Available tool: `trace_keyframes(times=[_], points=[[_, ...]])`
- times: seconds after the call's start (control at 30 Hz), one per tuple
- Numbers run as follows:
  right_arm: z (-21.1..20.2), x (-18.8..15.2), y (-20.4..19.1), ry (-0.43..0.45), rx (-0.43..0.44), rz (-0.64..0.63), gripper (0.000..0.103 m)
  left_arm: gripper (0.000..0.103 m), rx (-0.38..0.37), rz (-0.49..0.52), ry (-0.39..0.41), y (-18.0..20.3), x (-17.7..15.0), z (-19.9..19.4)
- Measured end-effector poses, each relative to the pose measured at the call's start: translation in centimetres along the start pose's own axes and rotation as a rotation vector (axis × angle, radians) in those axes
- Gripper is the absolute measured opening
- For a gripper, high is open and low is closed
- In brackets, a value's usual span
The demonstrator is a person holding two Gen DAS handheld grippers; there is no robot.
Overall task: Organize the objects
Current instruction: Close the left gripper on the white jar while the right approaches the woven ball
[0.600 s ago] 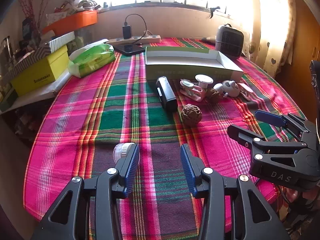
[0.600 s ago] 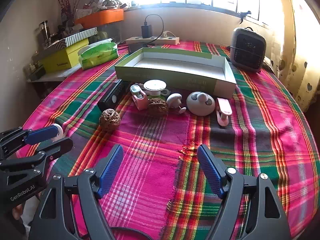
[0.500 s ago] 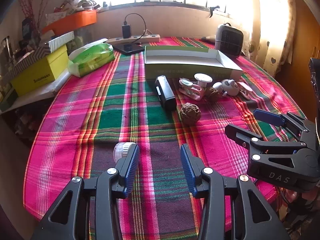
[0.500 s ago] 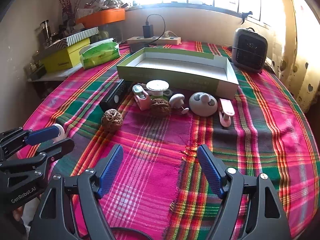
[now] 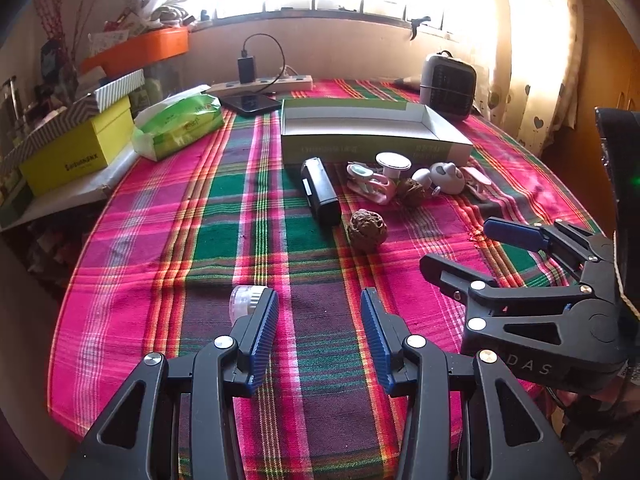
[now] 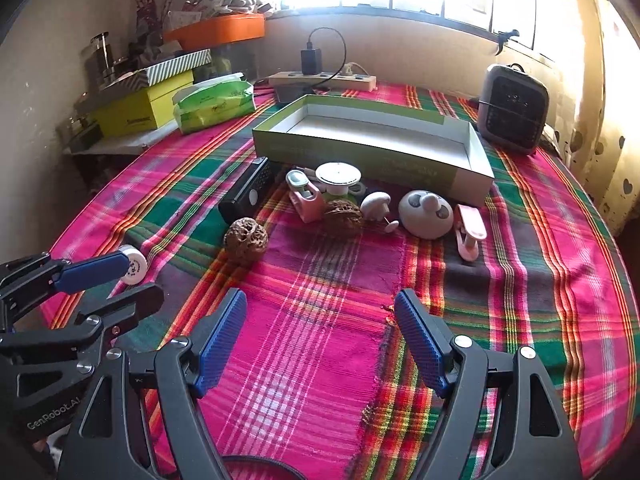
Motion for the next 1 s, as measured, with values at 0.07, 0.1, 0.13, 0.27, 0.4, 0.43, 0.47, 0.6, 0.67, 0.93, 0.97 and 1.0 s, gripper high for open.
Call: trace_keyframes(times=[0.07, 0.1, 0.13, 0.27, 0.4, 0.43, 0.47, 0.6, 0.67, 0.93, 0.97, 1.0], points=[[0.1, 0.1, -0.2, 0.0, 0.006, -0.003, 0.077, 0.04, -0.007, 0.003, 0.007, -0.1, 0.0, -0.5], [0.2, 0.2, -0.4, 0.0, 0.012, -0.005, 0.077, 0.04, -0.009, 0.003, 0.014, -0.2, 0.0, -0.7], [0.3, 0.3, -0.5, 0.001, 0.017, -0.007, 0.077, 0.04, -0.002, 0.001, 0.022, -0.5, 0.1, -0.9], [0.8, 0.9, -1.1, 0.009, 0.041, -0.015, 0.077, 0.04, 0.035, -0.032, 0.029, -2.1, 0.3, -1.0], [1.4, 1.5, -1.5, 0.007, 0.062, -0.023, 0.077, 0.04, 0.045, -0.064, 0.022, -3.4, 0.3, -0.7], [1.6, 1.6, -1.6, 0.006, 0.066, -0.027, 0.077, 0.04, 0.042, -0.064, 0.02, -3.5, 0.3, -0.6], [1.8, 1.8, -1.7, 0.005, 0.068, -0.034, 0.077, 0.04, 0.041, -0.065, 0.012, -3.6, 0.3, -0.3], [2.5, 2.5, -1.9, 0.004, 0.074, -0.049, 0.076, 0.04, 0.038, -0.09, -0.025, -4.1, 0.2, 1.0], [2.9, 2.6, -1.8, -0.005, 0.088, -0.043, 0.074, 0.04, 0.032, -0.094, -0.034, -4.1, 0.1, 1.4], [4.0, 3.0, -1.9, -0.028, 0.102, -0.041, 0.065, 0.04, 0.063, -0.13, -0.046, -5.0, 0.3, 2.4], [4.1, 3.0, -1.9, -0.03, 0.105, -0.039, 0.064, 0.04, 0.063, -0.129, -0.047, -5.1, 0.4, 2.5], [4.2, 3.1, -1.9, -0.03, 0.107, -0.039, 0.062, 0.04, 0.065, -0.125, -0.045, -5.0, 0.4, 2.5]])
Point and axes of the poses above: each gripper's, at about its wrist camera, not at the fingertips, and z roughly the way its jaws point, y to its right, x to its top, the point moved 2 cm from there along z, roughly the way its jaws point, and after that the axes turned 10 degrees about -z, right-handed, at the moved point
